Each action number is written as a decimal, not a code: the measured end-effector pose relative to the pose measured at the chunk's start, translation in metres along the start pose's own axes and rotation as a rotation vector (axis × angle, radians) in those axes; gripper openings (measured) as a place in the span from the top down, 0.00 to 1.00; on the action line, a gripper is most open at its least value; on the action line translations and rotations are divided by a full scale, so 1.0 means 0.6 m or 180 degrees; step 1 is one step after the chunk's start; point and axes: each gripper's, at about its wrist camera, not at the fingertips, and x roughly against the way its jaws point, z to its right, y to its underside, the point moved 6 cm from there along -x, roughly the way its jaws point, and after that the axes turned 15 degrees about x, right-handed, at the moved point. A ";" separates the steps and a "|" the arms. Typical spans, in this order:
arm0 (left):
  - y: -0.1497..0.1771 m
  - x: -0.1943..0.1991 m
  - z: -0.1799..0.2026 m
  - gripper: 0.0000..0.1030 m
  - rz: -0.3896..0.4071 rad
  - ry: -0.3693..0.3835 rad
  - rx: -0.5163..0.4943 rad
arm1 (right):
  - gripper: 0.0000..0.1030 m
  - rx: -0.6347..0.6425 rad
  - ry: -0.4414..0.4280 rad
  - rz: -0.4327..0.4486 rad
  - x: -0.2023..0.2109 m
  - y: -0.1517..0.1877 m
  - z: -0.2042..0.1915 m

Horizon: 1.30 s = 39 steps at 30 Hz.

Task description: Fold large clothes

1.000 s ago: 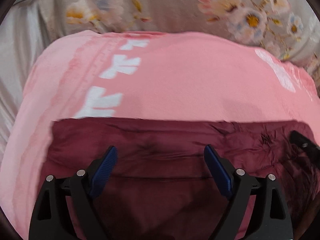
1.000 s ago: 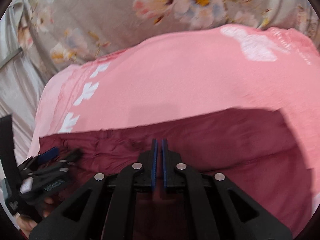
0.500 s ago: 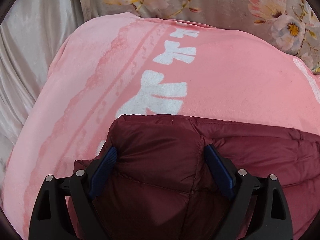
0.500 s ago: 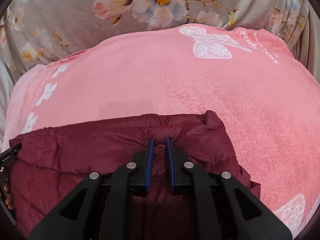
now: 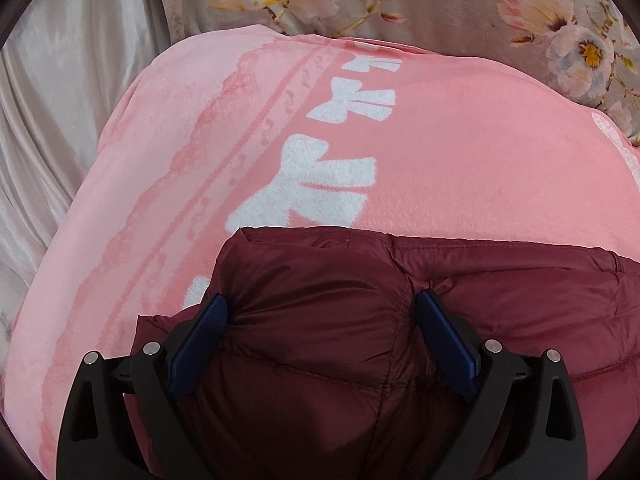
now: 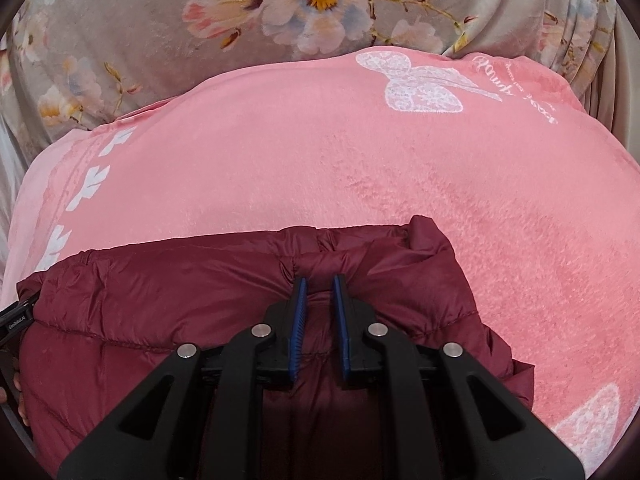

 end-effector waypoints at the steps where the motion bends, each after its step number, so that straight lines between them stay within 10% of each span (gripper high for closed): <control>1: 0.000 0.000 0.000 0.08 0.0001 0.0000 -0.0002 | 0.87 -0.0005 -0.0004 0.0001 -0.001 0.000 0.000; 19: 0.001 0.003 -0.008 0.07 -0.0060 0.0057 0.0077 | 0.86 -0.0049 -0.0019 -0.0043 0.000 -0.003 0.002; 25: 0.032 0.106 -0.086 0.10 -0.0266 0.0406 0.0516 | 0.42 -0.0135 -0.0298 0.0193 0.127 -0.006 -0.050; 30: 0.085 0.172 -0.200 0.10 -0.0418 0.0575 0.1067 | 0.43 0.0268 -0.0639 0.0285 0.196 0.012 -0.179; 39: 0.165 0.167 -0.268 0.11 -0.0779 0.0722 0.1389 | 0.87 0.0601 -0.0892 -0.0016 0.173 0.073 -0.312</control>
